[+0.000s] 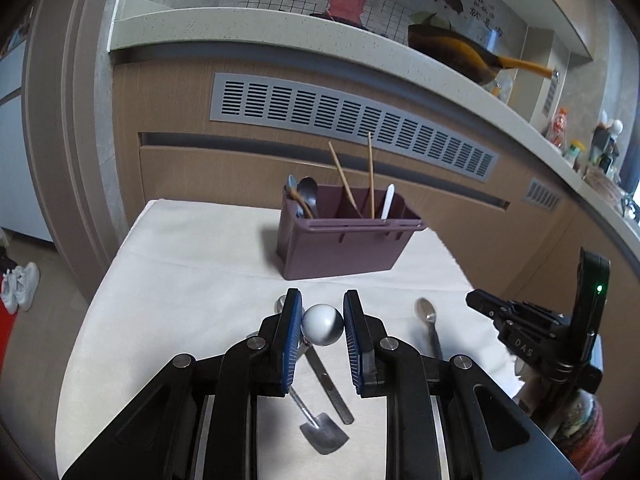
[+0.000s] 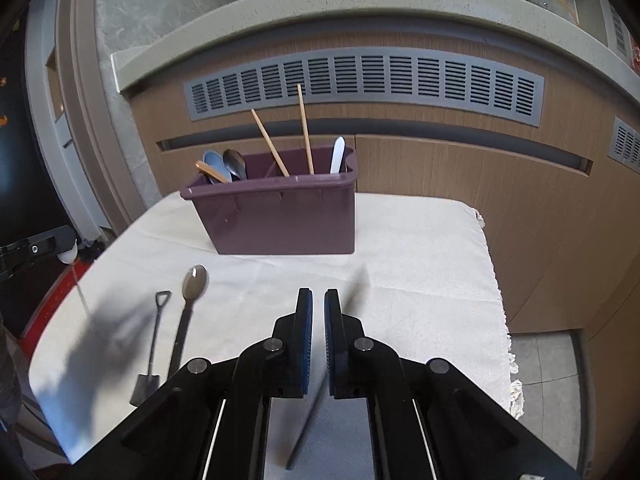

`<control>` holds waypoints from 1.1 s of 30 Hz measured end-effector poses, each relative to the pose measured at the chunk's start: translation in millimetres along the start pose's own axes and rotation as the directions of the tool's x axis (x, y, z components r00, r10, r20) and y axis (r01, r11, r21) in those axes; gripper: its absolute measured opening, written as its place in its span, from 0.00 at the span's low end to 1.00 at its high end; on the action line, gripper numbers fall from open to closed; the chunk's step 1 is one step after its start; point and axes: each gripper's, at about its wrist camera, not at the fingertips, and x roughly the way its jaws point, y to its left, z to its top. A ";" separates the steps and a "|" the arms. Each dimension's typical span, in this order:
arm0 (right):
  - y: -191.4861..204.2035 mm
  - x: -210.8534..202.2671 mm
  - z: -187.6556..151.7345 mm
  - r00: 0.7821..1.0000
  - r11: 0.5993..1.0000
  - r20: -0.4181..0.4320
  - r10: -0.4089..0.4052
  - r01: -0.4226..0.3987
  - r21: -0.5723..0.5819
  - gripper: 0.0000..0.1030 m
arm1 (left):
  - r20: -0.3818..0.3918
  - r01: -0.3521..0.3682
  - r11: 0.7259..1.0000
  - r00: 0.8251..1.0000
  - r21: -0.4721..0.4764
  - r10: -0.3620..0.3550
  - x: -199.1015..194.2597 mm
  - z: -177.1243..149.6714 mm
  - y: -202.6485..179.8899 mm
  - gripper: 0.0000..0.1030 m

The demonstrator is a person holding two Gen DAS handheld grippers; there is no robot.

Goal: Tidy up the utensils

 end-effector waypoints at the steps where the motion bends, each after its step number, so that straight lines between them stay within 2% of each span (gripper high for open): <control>1: 0.4 -3.2 0.7 1.000 1.000 0.007 0.004 -0.004 -0.005 0.05 | 0.001 0.005 1.000 1.000 -0.003 -0.005 -1.8 0.7 -0.4 0.21; 5: -0.8 -7.4 1.9 0.999 0.999 0.005 0.047 -0.047 -0.007 0.05 | 0.010 0.010 1.000 1.000 0.001 -0.010 -6.1 1.0 -5.1 0.21; 8: -7.7 -6.7 1.7 1.000 1.000 0.001 0.019 -0.019 -0.003 0.05 | 0.015 0.017 1.000 1.000 0.002 -0.017 -8.3 1.0 -7.1 0.21; 9: -12.0 -3.6 0.5 1.000 1.000 -0.015 0.014 -0.014 0.002 0.09 | 0.015 0.019 1.000 1.000 0.000 -0.019 -8.2 0.6 -7.2 0.21; 11: -25.8 8.1 -4.8 0.997 0.999 -0.079 0.008 -0.005 0.039 0.24 | 0.014 0.032 0.999 0.999 -0.004 -0.032 -7.7 0.6 -7.1 0.19; 12: -33.2 13.0 -8.4 0.995 0.997 -0.101 0.003 0.005 0.071 0.36 | 0.016 0.041 0.999 0.999 -0.005 -0.041 -8.3 0.5 -7.5 0.18; 13: -41.2 18.3 -13.1 0.993 0.994 -0.122 -0.001 0.014 0.109 0.38 | 0.019 0.051 0.999 0.999 -0.005 -0.051 -9.0 0.8 -8.1 0.18; 18: -64.1 52.1 -26.8 0.971 0.974 -0.238 0.012 0.042 0.221 0.38 | 0.033 0.078 0.997 0.996 -0.001 -0.078 -9.2 4.3 -8.0 0.18; 21: -58.9 74.8 -25.4 0.957 0.975 -0.292 0.007 0.059 0.215 0.38 | 0.027 0.063 0.998 0.998 -0.016 -0.062 -5.1 4.4 1.0 0.18; 25: -45.5 94.2 -17.1 0.944 0.978 -0.314 -0.103 0.154 0.141 0.41 | -0.060 0.077 0.997 0.995 0.007 -0.077 17.3 -5.1 5.7 0.18; 27: -38.4 102.9 -12.8 0.939 0.981 -0.320 -0.127 0.167 0.101 0.49 | -0.119 0.113 0.993 0.987 0.019 -0.110 35.5 -13.3 3.6 0.18; 28: -35.1 105.7 -12.6 0.938 0.981 -0.315 -0.143 0.176 0.079 0.48 | -0.161 0.138 0.990 0.978 0.027 -0.132 47.5 -18.0 0.7 0.18; 29: -32.6 106.4 -12.9 0.938 0.981 -0.309 -0.160 0.187 0.059 0.46 | -0.205 0.164 0.986 0.967 0.039 -0.153 59.8 -22.7 -4.1 0.18; 31: -28.2 103.0 -14.7 0.939 0.981 -0.293 -0.180 0.195 0.020 0.30 | -0.272 0.191 0.979 0.948 0.073 -0.164 79.7 -29.5 -16.1 0.18; 33: -31.3 94.3 -15.9 0.946 0.987 -0.293 -0.139 0.156 0.035 0.30 | -0.334 0.233 0.965 0.925 0.121 -0.181 97.2 -35.4 -32.1 0.19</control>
